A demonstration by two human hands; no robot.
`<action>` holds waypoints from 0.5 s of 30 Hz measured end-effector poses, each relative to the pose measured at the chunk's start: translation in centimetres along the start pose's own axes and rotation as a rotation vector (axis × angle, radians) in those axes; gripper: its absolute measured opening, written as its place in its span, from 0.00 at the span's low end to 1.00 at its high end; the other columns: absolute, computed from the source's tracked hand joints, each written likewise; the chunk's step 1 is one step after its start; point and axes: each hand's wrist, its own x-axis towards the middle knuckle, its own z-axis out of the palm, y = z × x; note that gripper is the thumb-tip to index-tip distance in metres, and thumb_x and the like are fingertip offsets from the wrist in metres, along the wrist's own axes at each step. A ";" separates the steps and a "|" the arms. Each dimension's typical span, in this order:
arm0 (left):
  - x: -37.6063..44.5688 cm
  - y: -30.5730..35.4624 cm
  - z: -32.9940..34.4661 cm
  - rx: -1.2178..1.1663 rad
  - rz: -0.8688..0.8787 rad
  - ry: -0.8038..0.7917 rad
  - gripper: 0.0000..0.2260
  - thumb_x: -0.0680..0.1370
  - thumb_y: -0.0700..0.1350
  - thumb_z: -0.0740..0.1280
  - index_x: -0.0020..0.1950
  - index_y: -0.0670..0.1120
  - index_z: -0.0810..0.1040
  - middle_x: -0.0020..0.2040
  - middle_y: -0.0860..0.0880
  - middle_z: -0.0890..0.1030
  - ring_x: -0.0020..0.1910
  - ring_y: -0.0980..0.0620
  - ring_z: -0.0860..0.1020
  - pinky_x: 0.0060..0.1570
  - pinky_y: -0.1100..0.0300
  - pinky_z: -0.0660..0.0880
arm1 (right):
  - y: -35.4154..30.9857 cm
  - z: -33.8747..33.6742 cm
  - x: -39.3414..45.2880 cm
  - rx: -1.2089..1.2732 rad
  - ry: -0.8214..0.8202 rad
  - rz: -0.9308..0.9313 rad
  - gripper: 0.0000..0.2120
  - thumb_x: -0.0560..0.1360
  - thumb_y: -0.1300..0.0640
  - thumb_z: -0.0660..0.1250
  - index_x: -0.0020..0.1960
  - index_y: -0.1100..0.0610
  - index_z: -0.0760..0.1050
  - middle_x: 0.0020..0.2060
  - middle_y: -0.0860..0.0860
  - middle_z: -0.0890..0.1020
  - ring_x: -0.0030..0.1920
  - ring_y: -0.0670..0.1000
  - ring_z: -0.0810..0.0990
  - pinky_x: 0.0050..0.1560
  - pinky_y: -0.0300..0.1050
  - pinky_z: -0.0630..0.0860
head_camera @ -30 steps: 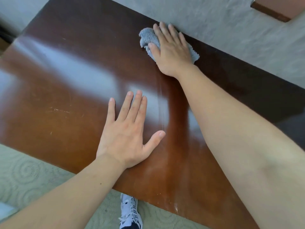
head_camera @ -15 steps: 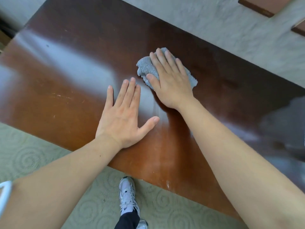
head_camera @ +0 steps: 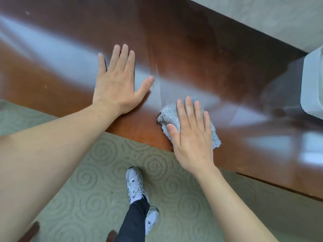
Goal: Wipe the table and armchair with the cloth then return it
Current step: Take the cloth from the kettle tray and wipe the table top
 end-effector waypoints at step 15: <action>0.3 0.0 0.6 0.030 -0.044 0.023 0.36 0.80 0.63 0.47 0.83 0.44 0.49 0.83 0.45 0.49 0.82 0.45 0.45 0.77 0.37 0.45 | -3.2 0.2 8.3 -0.039 0.096 0.116 0.33 0.81 0.39 0.46 0.81 0.54 0.48 0.81 0.54 0.49 0.81 0.55 0.45 0.78 0.58 0.43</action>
